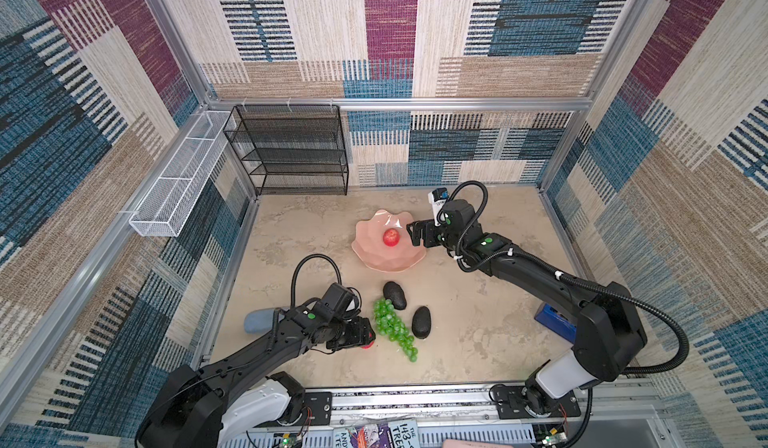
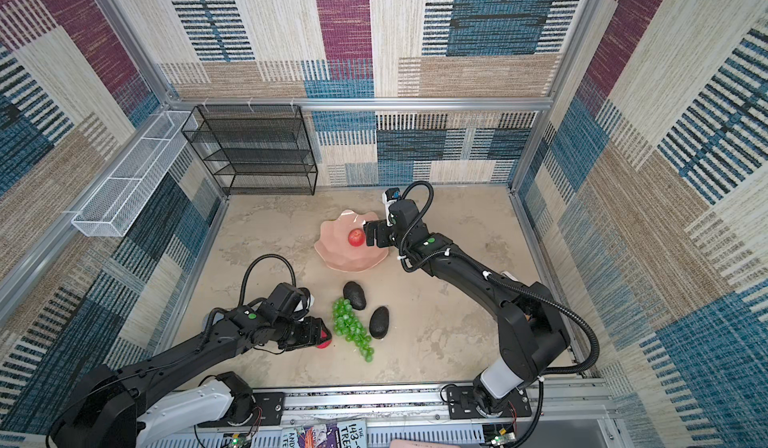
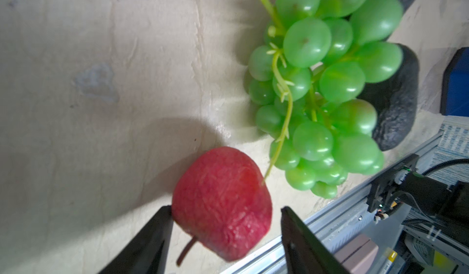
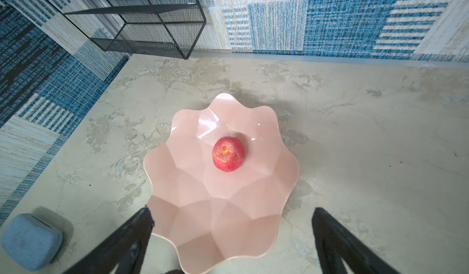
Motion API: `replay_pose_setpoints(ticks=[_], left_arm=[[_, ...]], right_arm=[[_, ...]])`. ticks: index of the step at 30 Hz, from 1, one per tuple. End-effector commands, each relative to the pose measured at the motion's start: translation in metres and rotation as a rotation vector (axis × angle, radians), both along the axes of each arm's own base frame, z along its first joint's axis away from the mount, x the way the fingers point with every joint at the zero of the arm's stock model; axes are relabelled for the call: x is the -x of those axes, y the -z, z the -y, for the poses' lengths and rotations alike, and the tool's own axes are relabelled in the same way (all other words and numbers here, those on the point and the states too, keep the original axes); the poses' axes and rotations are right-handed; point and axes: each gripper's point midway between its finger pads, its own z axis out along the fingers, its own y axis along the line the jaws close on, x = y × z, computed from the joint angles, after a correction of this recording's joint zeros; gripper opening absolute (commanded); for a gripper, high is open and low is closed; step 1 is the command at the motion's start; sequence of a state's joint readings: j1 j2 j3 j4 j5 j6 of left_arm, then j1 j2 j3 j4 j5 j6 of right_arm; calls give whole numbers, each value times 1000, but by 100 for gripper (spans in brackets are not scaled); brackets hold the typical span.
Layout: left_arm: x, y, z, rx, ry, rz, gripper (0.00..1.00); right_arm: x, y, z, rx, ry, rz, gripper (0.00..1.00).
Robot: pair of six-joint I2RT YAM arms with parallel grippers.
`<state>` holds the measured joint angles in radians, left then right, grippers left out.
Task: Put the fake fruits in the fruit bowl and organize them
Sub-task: 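Grasp the other red apple with the left gripper while the right gripper withdraws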
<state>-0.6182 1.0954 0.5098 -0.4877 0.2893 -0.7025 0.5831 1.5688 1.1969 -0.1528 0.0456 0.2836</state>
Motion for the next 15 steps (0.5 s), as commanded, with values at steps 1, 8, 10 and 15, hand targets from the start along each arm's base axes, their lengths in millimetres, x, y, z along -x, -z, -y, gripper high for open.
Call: replay_pose_setpoints(ticks=[1,8,10,15], left_arm=[[1,3,-5,-35,-15,-12,60],[-10,-31,-22,-132,7,93,53],[-18,-51,-25,-151,26,154,53],[-52,-102,-26,-201,35,331,55]], right_arm=[[-5,-14,0,-41,18,42,100],[-2,-4,5,-34,32,28,100],[-1,-2,8,-33,39,25,100],[3,-5,18,-17,64,34,100]])
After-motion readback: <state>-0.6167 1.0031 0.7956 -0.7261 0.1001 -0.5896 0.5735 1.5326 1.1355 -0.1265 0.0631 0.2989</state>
